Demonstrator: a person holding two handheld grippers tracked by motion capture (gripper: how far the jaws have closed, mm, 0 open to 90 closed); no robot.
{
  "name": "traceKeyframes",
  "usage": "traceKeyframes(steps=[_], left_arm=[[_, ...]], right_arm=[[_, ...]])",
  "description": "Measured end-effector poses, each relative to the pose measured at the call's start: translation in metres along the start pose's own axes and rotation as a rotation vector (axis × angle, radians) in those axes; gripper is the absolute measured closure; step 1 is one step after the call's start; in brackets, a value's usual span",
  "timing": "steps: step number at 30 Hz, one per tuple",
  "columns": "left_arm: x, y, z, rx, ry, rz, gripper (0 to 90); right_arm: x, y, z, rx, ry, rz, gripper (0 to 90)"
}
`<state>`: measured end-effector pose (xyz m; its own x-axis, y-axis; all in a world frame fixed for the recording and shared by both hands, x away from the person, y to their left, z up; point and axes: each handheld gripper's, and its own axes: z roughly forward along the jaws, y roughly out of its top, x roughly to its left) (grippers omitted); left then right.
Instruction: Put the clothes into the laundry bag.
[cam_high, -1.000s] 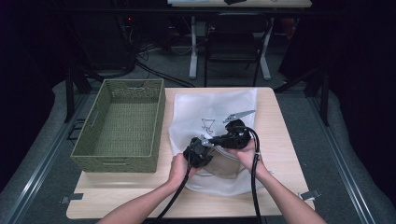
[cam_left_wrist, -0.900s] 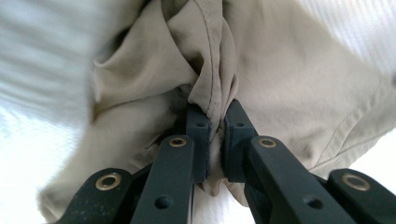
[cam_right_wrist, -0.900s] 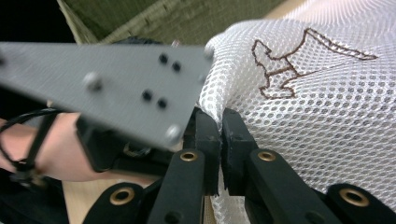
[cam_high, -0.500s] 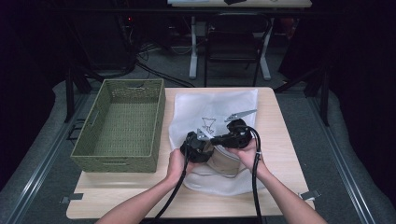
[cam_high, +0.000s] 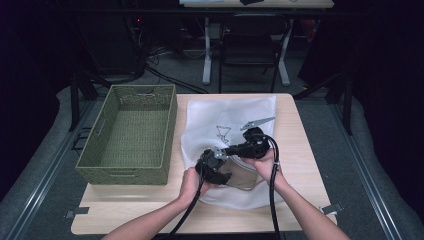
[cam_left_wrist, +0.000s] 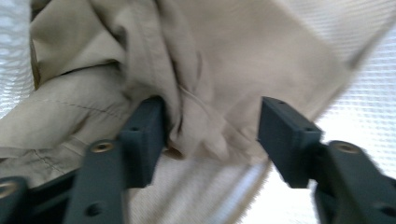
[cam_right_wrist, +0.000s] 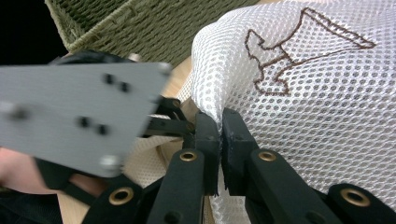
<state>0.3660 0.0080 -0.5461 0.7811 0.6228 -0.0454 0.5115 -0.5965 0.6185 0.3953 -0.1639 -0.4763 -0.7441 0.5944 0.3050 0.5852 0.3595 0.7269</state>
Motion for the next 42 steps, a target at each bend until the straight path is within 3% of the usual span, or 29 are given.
traceKeyframes(steps=[4,5,7,12,14,15,17,20,28,32,37,39,42], left_arm=[[0.003,0.003,0.004,-0.013,0.014,-0.009,79.4],[0.005,0.005,0.004,-0.027,0.026,-0.008,83.2],[0.008,0.008,0.003,-0.035,0.034,-0.014,85.2],[0.014,0.017,0.001,-0.117,0.085,-0.090,86.0],[0.018,0.020,0.004,-0.130,0.083,-0.129,85.9],[0.018,0.020,0.006,-0.122,0.082,-0.129,85.8],[0.019,0.019,0.007,-0.114,0.061,-0.143,84.3],[0.021,0.014,-0.001,-0.113,0.015,-0.121,73.4],[0.019,-0.006,-0.034,-0.097,-0.022,-0.038,52.2],[0.018,-0.015,-0.050,-0.092,0.040,0.019,42.7],[0.026,-0.026,-0.058,-0.053,0.097,0.016,35.6],[0.029,-0.031,-0.054,-0.013,0.118,0.010,33.3],[0.033,-0.038,-0.048,0.058,0.112,0.015,40.3]], right_arm=[[0.000,0.000,-0.001,-0.003,0.002,-0.006,87.4],[0.000,0.001,-0.002,-0.008,0.004,-0.002,87.5],[0.001,0.002,-0.005,-0.021,0.011,-0.002,87.6],[0.003,0.007,-0.013,-0.072,0.038,0.014,87.7],[0.003,0.006,-0.011,-0.064,0.048,0.025,87.6],[0.002,0.005,-0.010,-0.057,0.048,0.027,87.6],[0.000,0.001,-0.005,-0.034,0.041,0.028,87.5],[-0.003,-0.002,-0.004,-0.015,0.033,0.038,87.2],[-0.003,-0.001,-0.006,-0.019,0.014,0.025,87.1],[-0.002,0.000,-0.006,-0.016,0.007,0.016,87.1],[-0.003,-0.001,-0.007,-0.016,0.007,0.020,87.0],[-0.002,0.000,-0.006,-0.013,0.008,0.019,87.0],[-0.003,-0.001,-0.005,-0.006,0.010,0.020,86.8]])
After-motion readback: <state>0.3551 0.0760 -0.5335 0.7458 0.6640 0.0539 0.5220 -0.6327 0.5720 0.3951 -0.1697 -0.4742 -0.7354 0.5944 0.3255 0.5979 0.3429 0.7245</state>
